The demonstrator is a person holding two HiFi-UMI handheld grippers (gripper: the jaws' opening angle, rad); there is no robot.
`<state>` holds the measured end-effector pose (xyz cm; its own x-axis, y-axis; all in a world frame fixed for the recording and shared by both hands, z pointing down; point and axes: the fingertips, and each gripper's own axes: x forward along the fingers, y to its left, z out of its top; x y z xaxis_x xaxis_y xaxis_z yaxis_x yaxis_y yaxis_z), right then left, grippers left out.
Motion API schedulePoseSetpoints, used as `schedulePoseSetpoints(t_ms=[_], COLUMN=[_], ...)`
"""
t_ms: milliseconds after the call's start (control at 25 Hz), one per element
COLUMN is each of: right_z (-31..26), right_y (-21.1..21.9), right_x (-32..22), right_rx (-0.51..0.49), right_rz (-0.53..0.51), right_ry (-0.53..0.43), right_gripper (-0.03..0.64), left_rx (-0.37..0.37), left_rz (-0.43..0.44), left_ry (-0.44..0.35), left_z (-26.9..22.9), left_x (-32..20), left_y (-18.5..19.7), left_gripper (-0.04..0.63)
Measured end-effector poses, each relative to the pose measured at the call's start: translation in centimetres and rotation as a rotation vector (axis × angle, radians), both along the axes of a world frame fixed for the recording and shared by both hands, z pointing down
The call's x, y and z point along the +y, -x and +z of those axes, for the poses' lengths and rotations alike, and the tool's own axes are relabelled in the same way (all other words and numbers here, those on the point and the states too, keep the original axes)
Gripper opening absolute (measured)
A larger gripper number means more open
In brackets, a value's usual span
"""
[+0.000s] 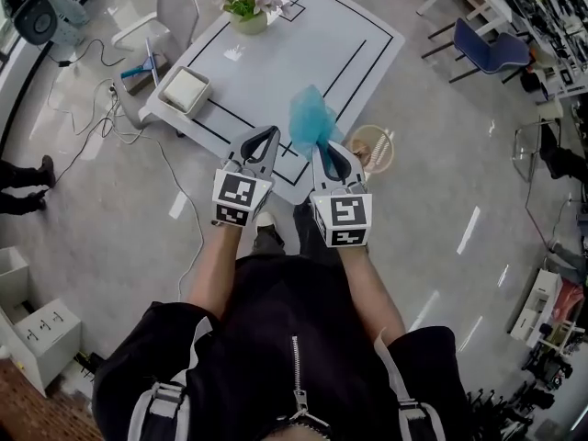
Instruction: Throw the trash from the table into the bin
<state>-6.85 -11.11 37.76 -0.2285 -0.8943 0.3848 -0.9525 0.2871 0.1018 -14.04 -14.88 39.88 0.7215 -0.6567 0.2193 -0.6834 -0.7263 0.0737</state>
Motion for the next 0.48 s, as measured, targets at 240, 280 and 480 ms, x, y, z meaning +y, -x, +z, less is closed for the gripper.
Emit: schedulePoseSetpoints(t_ms=[240, 280, 480], right_z=[-0.2, -0.2, 0.4], right_y=[-2.4, -3.0, -5.8], right_x=[1.2, 1.4, 2.1], right_rx=[-0.007, -0.011, -0.048], right_rz=[0.035, 0.043, 0.066], right_ry=[0.001, 0.003, 0.008], right_gripper=[0.034, 0.034, 0.034], left_rx=[0.005, 0.004, 0.001], left_rz=[0.060, 0.067, 0.079], left_ry=[0.008, 0.008, 0.008], left_z=[-0.1, -0.1, -0.2], left_x=[0.9, 1.1, 1.4], left_y=[-3.5, -4.1, -7.4], left_gripper=[0.008, 0.008, 0.008])
